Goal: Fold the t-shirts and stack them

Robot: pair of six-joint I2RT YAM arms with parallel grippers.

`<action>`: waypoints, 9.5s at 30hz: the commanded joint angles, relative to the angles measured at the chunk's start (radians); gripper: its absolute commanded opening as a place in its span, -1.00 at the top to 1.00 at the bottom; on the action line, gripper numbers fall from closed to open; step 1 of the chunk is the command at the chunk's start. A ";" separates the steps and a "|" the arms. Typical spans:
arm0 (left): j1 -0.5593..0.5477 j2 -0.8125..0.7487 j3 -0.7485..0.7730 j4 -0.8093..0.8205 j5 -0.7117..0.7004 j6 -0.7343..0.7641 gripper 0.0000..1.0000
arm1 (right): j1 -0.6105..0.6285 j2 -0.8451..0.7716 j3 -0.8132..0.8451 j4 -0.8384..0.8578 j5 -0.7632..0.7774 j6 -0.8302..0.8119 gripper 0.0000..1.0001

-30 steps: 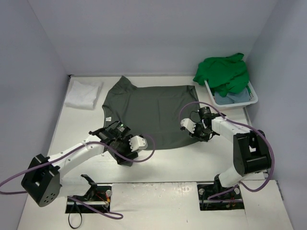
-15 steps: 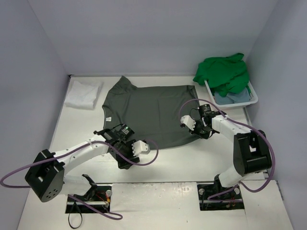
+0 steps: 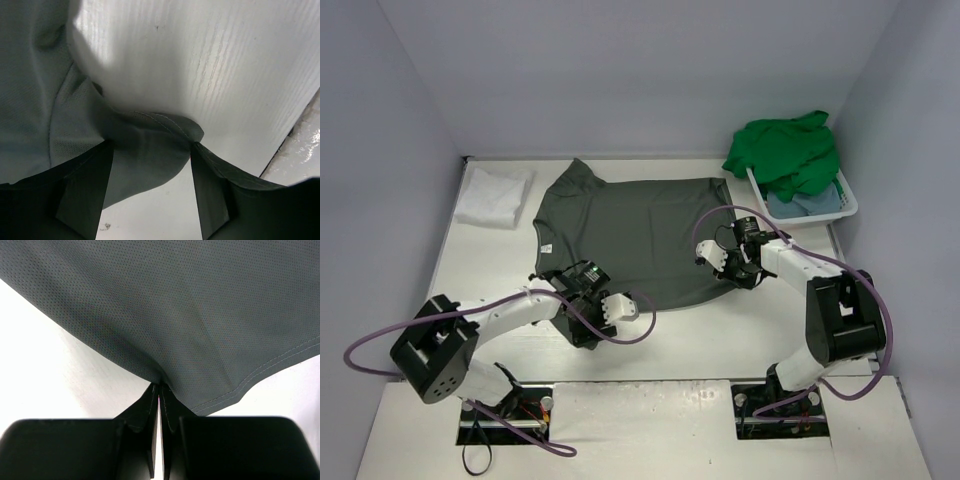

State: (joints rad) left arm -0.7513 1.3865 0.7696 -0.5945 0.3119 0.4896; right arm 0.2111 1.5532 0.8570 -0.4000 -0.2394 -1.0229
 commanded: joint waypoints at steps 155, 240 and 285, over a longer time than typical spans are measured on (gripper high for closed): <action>0.441 0.451 0.659 0.364 -0.590 -0.012 0.28 | -0.018 0.297 0.522 0.444 0.196 0.317 0.32; 0.589 0.344 0.751 0.067 -0.258 -0.204 0.11 | 0.037 0.596 0.878 0.210 0.037 0.334 0.27; 0.622 0.416 0.748 0.088 -0.261 -0.215 0.14 | -0.098 0.768 1.091 0.213 -0.097 0.438 0.17</action>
State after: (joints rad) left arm -0.1352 1.8500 1.4776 -0.5465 0.0616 0.2909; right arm 0.1207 2.3993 1.9465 -0.2058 -0.3161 -0.6197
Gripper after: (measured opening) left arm 0.432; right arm 0.419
